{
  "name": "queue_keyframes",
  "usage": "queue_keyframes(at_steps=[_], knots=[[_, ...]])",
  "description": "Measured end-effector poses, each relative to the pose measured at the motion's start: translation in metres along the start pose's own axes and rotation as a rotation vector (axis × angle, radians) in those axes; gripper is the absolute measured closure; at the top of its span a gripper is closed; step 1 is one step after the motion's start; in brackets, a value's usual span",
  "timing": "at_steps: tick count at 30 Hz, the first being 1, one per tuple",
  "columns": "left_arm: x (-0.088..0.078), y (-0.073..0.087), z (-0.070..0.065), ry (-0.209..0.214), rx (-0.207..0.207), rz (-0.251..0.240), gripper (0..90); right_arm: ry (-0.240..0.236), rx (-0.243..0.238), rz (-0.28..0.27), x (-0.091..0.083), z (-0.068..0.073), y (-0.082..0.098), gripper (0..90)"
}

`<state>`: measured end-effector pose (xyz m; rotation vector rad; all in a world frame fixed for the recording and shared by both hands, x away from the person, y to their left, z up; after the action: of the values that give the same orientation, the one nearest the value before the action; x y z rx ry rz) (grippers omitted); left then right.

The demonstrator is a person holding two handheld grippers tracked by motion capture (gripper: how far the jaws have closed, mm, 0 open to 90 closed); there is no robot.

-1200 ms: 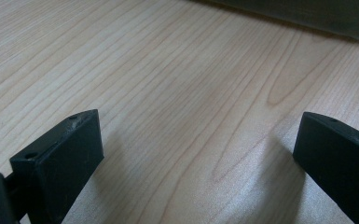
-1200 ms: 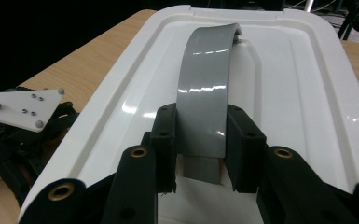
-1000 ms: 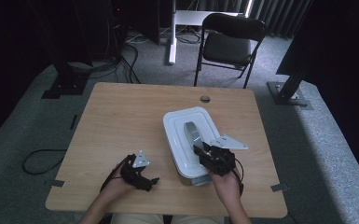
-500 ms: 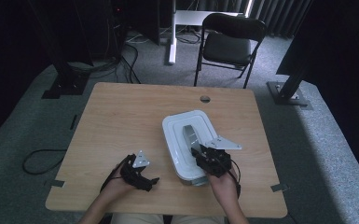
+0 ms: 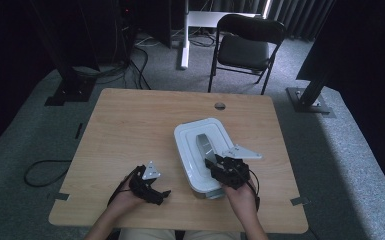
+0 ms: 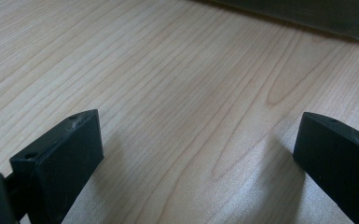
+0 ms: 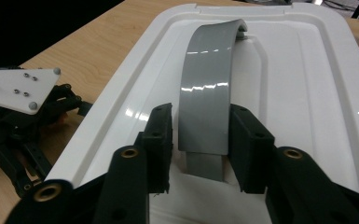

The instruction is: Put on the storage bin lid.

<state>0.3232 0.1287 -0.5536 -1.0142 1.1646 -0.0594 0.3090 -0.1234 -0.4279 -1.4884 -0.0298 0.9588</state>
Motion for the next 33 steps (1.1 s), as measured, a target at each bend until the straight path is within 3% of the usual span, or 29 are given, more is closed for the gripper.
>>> queue_keyframes(at_steps=[9,16,19,23,25,27,33], knots=[[0.0,0.0,0.0,0.003,-0.004,-0.001,2.0,-0.001,-0.024,-0.06,-0.01,-0.001,-0.005,37.9],[0.0,-0.001,0.001,0.01,-0.015,-0.005,2.0,0.012,-0.018,-0.089,-0.021,-0.014,-0.008,25.3],[0.0,-0.001,0.001,0.012,-0.016,-0.004,2.1,-0.001,-0.019,-0.086,-0.026,-0.023,-0.007,14.0],[0.001,-0.002,0.002,0.008,-0.013,-0.003,2.1,0.034,-0.031,-0.089,-0.029,-0.031,-0.006,13.2],[0.0,-0.004,0.002,0.002,-0.017,-0.008,2.1,0.074,-0.055,-0.098,-0.032,-0.04,-0.005,13.1],[0.0,-0.006,0.002,0.0,-0.015,-0.009,2.1,0.072,-0.037,-0.111,-0.035,-0.047,-0.005,13.1],[0.001,-0.01,0.002,-0.007,-0.015,-0.012,2.1,0.138,-0.029,-0.148,-0.04,-0.067,-0.004,12.9]])
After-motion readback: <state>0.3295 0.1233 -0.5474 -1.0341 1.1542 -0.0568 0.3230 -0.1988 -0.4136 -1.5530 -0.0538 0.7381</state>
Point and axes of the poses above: each handheld gripper's, and its own axes: x roughly forward along the jaws, y roughly out of its underside, z roughly to its left, the point moved 4 cm from there along x, roughly forward along the jaws, and after that the axes turned 1 degree about -y, right-handed, at the moved point
